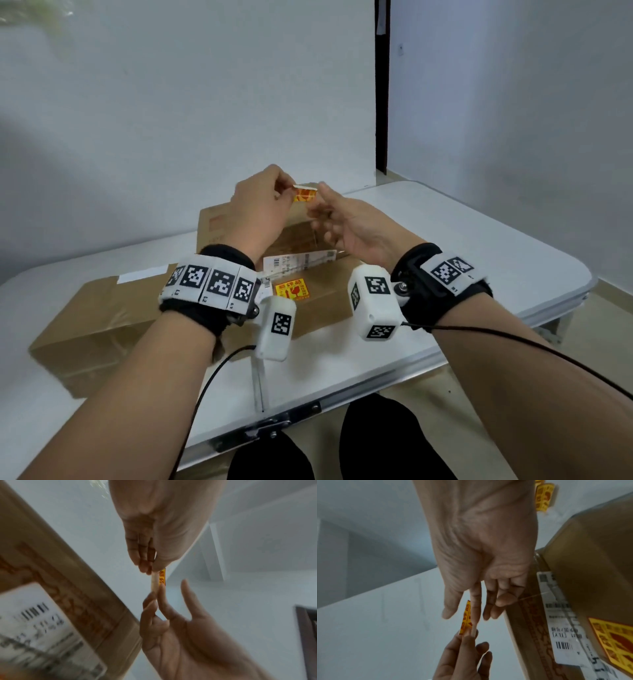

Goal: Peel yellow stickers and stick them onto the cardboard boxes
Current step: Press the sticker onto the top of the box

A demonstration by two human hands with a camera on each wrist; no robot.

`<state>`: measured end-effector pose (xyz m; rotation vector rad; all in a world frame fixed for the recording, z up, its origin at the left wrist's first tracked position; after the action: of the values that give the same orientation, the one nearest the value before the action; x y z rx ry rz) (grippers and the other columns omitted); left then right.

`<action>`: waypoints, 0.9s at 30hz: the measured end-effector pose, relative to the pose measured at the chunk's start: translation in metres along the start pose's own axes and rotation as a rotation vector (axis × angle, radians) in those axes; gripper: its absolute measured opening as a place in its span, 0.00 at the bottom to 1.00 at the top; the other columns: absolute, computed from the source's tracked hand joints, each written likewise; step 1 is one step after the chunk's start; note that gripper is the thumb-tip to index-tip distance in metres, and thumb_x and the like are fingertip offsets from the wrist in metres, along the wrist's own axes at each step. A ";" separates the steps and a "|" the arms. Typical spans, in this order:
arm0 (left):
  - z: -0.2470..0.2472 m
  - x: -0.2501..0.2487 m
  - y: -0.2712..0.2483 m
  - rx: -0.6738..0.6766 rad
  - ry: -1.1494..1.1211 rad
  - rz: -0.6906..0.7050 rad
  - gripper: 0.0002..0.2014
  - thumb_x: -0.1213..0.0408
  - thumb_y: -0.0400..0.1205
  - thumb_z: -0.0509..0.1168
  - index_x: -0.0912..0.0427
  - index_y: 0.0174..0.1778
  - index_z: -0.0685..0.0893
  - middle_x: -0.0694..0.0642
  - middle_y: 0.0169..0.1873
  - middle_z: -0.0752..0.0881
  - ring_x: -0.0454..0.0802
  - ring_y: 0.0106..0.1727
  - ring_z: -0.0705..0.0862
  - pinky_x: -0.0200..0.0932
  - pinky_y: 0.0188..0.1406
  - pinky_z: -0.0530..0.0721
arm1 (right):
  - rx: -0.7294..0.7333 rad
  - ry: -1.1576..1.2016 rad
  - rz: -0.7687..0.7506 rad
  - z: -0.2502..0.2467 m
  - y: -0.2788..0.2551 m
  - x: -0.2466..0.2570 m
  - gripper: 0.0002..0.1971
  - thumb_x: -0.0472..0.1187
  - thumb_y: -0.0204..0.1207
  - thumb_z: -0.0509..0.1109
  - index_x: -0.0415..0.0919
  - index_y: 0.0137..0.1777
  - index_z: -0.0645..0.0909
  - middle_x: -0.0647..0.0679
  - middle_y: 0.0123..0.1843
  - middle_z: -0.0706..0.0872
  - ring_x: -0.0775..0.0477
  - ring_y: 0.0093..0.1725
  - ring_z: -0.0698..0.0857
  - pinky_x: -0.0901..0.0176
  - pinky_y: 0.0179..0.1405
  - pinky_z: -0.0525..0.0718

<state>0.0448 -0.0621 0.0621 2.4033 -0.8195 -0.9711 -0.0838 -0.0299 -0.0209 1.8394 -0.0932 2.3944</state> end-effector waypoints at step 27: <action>-0.019 0.068 0.009 0.110 -0.256 -0.279 0.18 0.65 0.77 0.70 0.47 0.60 0.76 0.50 0.40 0.88 0.45 0.39 0.86 0.33 0.30 0.76 | -0.050 -0.284 -0.171 0.040 0.064 0.032 0.06 0.25 0.77 0.69 0.26 0.52 0.84 0.41 0.40 0.87 0.56 0.30 0.88 0.73 0.34 0.85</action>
<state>0.0950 -0.1108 0.0473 2.5697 -0.6463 -1.3980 -0.0623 -0.0960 0.0220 2.0602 -0.0203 1.9914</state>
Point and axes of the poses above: each hand's wrist, its own y-axis towards the middle knuckle, its own z-axis out of the palm, x = y × z, the point moved 8 cm from there along y, towards the middle knuckle
